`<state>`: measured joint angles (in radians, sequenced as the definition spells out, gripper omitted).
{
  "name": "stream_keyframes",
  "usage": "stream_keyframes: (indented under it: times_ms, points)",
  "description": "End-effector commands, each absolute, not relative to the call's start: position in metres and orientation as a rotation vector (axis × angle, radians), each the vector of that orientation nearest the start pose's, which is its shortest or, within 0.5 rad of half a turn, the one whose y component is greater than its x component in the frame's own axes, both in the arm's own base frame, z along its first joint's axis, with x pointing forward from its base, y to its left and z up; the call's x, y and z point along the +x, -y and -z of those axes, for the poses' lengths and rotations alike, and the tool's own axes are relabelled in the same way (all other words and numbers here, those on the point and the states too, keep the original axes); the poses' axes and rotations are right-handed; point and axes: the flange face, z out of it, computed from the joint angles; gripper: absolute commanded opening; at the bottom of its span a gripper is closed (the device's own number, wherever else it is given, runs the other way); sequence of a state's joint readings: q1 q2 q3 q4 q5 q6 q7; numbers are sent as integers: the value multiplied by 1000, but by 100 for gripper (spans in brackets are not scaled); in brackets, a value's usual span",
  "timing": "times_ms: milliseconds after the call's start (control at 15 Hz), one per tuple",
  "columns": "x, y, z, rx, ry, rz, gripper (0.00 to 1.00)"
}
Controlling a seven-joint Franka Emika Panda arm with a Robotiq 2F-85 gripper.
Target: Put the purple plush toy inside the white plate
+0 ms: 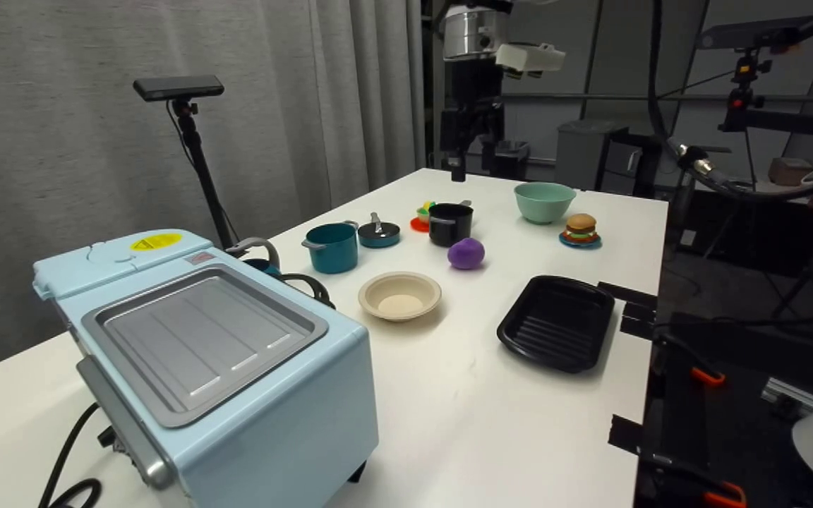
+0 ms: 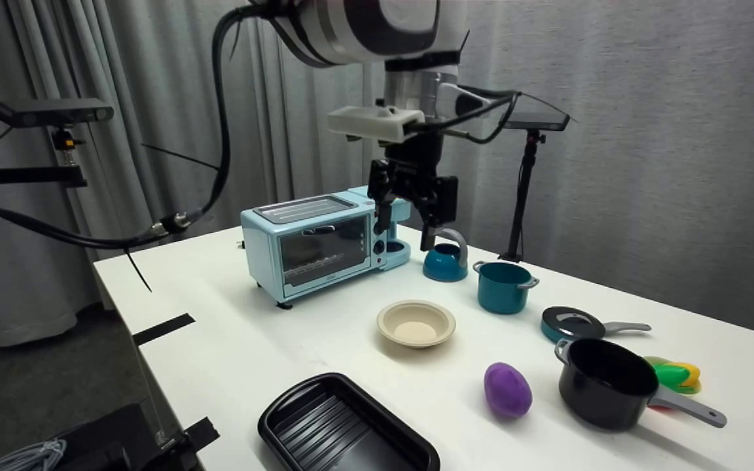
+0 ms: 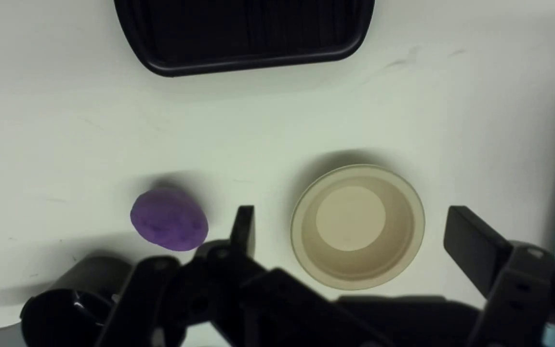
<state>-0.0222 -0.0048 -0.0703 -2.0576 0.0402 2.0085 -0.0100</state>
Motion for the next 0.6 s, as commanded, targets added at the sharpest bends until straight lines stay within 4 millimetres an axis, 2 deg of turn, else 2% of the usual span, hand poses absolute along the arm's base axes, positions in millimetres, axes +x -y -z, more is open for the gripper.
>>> stream_keyframes:
  times_ms: [0, 267, 533]
  points:
    - [593, 62, -402, -3108, -207, -27, 100]
    - [625, 85, -363, -3116, -283, -35, 100]
    - [643, 118, -328, -3119, -371, -85, 100]
